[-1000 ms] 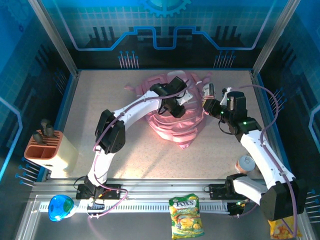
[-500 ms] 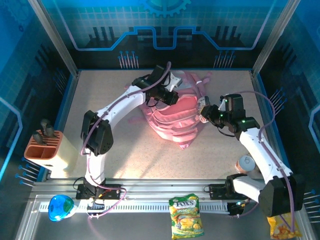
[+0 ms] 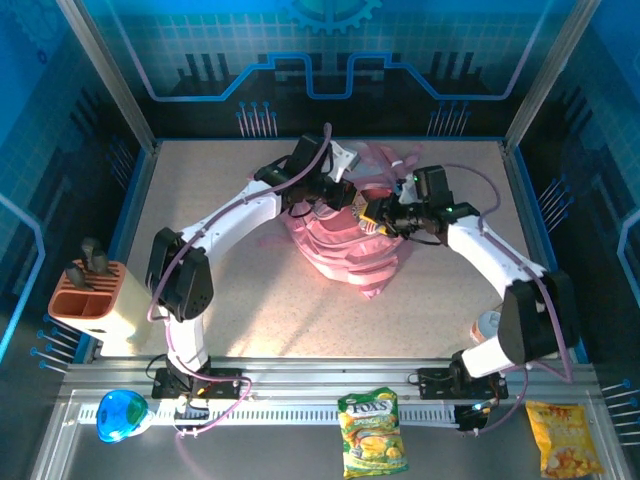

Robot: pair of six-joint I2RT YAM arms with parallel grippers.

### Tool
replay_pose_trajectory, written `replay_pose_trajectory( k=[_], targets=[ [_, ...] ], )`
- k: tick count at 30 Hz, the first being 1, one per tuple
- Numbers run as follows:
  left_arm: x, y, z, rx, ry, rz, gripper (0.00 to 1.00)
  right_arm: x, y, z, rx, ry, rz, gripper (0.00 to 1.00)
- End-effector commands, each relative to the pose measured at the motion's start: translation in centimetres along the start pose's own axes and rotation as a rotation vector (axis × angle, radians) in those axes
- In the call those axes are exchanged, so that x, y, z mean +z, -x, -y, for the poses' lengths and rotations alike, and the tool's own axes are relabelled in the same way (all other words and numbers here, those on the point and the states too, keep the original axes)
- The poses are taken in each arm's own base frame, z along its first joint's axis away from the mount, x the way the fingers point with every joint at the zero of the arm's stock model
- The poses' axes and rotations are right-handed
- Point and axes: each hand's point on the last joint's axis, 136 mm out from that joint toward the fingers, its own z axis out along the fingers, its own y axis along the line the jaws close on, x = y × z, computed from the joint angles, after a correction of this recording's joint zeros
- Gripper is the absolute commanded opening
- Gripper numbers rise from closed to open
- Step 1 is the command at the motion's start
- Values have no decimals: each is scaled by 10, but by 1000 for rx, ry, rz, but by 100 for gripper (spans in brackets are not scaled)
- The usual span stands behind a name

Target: Pack the student bag

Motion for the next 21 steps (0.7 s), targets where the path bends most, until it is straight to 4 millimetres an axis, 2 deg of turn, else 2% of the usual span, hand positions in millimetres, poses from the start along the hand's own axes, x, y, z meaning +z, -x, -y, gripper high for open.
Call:
replay_pose_trajectory(
  k=[1,4,7,11,17,19,21],
  targets=[
    [-38,42,28,35,-72,154,2,9,8,-27,-36,83,-40,33],
    [-38,40,23,21,-59,148,2,5,22,-6,-10,-28,23,48],
    [-37,37,17,3,-48,142,3,-15,34,13,11,-109,129,58],
    [-33,34,12,-15,-40,132,4,-42,31,24,0,-160,220,70],
    [-27,33,10,-26,-39,125,4,-62,4,43,-25,-259,247,71],
    [-25,31,9,-28,-38,119,5,-61,-8,43,-47,-252,230,67],
    [-24,30,8,-29,-38,115,5,-53,-21,34,-86,-219,200,62]
  ],
)
